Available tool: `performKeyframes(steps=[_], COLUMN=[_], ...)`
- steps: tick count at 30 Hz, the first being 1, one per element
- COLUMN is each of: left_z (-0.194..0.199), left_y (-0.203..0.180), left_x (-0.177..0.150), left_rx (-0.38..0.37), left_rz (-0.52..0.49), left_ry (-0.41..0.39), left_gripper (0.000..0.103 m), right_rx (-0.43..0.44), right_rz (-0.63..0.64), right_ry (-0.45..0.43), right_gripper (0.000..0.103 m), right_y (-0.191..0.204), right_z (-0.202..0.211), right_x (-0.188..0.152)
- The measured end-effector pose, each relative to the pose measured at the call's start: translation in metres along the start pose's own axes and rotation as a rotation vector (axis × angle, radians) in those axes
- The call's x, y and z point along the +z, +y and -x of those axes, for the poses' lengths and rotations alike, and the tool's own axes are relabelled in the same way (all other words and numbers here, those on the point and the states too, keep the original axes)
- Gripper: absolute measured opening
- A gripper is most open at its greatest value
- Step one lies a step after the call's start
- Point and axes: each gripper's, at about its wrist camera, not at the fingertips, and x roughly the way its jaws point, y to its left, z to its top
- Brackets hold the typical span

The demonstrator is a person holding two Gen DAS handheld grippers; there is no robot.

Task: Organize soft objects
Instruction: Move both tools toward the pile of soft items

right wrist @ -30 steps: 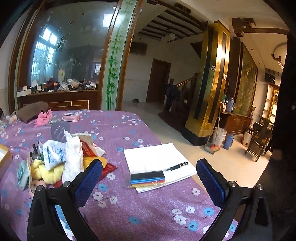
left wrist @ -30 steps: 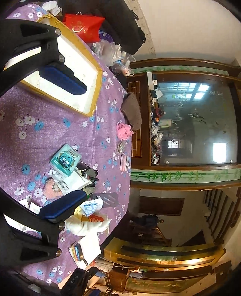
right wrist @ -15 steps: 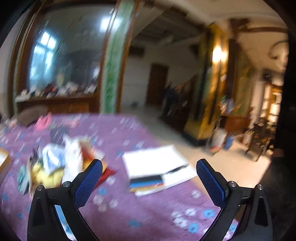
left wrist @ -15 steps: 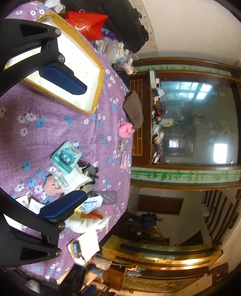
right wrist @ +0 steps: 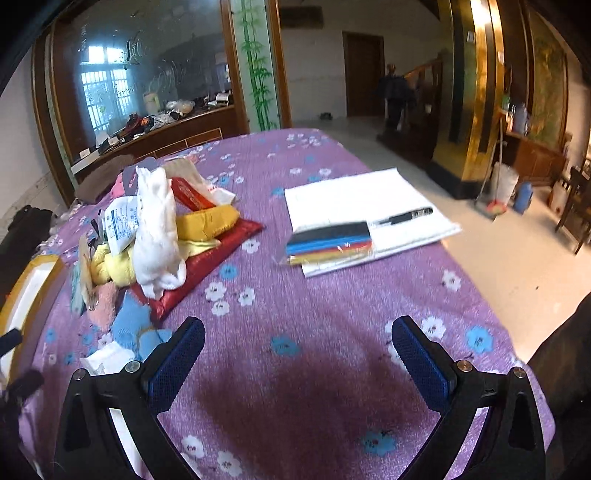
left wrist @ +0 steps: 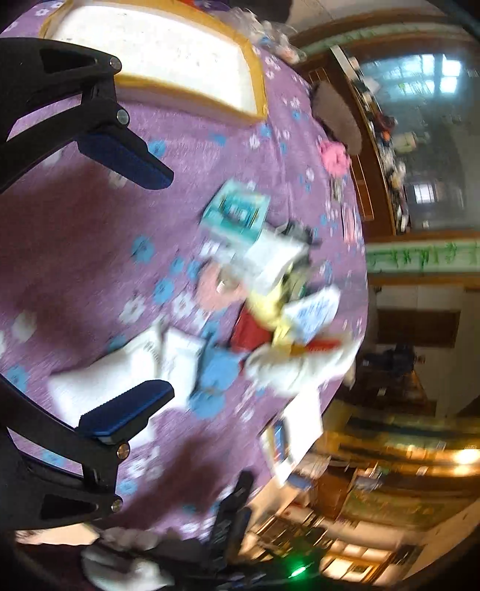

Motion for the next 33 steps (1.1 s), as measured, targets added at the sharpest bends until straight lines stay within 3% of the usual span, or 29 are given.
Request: performKeyframes(steps=[3,6,12,16,19,24,27,31,33], left_z=[-0.005,-0.016,-0.041,-0.034,-0.026,-0.013,-0.008,-0.006,-0.009], left_y=[0.03,0.055,0.077,0.073,0.072,0.067,0.065,0.063,0.064], left_x=[0.017,0.03,0.026,0.02,0.021,0.024,0.024,0.026,0.026], left_rx=[0.073,0.159,0.236,0.315,0.348,0.375,0.382,0.401,0.402], left_rz=[0.054,0.045,0.041,0.039,0.052,0.058,0.054,0.058,0.067], left_ry=[-0.018,-0.018,0.044,-0.016,-0.054,-0.11,-0.13,-0.142,-0.135], left_gripper=[0.103,0.103,0.103,0.103,0.103,0.103,0.103,0.103,0.103], right_rx=[0.017,0.048,0.098,0.091,0.081,0.079,0.066,0.033,0.093], right_rz=[0.019,0.044,0.102,0.105,0.073,0.047,0.015,0.024,0.031], right_ry=[-0.01,-0.022,-0.008,-0.157,-0.275,-0.176,-0.218,-0.358,-0.31], right_gripper=[0.102,0.102,0.102,0.102,0.102,0.102,0.102,0.102,0.102], right_y=[0.004,0.013,0.037,0.047,0.047,0.047,0.049,0.057,0.059], right_z=[0.006,0.009,-0.003,0.018,0.035,0.016,0.022,0.04,0.03], right_x=[0.003,0.004,0.008,0.004,0.004,0.016,0.018,0.012,0.014])
